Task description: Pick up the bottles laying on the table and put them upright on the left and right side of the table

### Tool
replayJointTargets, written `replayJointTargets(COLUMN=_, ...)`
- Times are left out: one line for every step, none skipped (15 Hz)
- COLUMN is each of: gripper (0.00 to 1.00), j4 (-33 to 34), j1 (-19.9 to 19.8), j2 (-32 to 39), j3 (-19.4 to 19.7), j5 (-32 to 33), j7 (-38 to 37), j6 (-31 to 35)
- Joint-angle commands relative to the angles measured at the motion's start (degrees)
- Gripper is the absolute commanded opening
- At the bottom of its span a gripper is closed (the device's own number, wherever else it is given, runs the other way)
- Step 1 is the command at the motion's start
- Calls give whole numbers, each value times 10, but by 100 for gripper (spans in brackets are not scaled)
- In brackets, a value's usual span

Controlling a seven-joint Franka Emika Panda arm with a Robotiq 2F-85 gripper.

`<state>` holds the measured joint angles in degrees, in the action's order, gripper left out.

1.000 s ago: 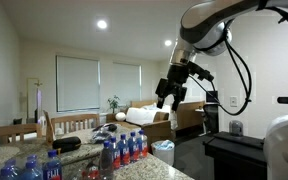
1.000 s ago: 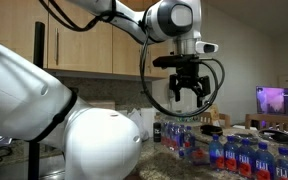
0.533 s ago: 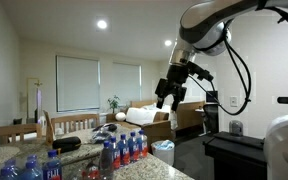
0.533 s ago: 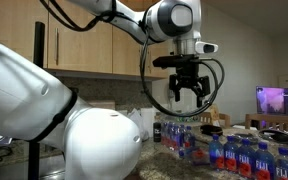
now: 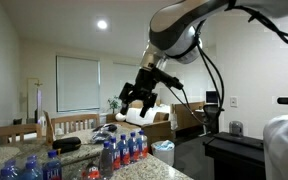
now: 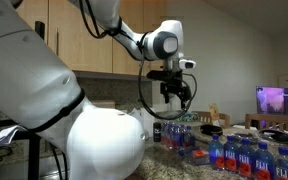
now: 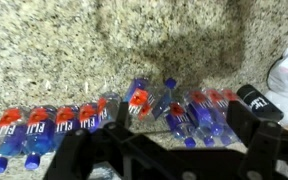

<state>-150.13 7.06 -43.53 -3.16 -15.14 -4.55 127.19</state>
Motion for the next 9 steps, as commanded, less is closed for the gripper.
replayJointTargets(gripper=100, j4=8, j1=-5, j2=108, j3=-88, j5=-30, j7=-122, j6=161)
replayJointTargets(gripper=100, j4=10, j1=-8, j2=143, j3=-109, j5=-30, j7=-157, j6=209)
replayJointTargets(gripper=100, j4=15, j1=-19, j2=183, j3=-135, j5=-19, j7=-203, j6=258)
replayJointTargets(gripper=100, j4=27, j1=-25, j2=224, j3=-152, j5=-7, j7=-234, j6=286)
replayJointTargets(gripper=100, j4=44, j1=-42, j2=261, j3=-172, j5=17, j7=-273, j6=287)
replayJointTargets(gripper=100, j4=63, j1=-49, j2=296, j3=-181, j5=34, j7=-294, j6=284)
replayJointTargets(gripper=100, j4=17, j1=-14, j2=223, j3=-150, j5=15, j7=-253, j6=273)
replayJointTargets(gripper=100, j4=32, j1=-19, j2=257, j3=-157, j5=27, j7=-272, j6=278)
replayJointTargets(gripper=100, j4=46, j1=-20, j2=282, j3=-157, j5=31, j7=-279, j6=281)
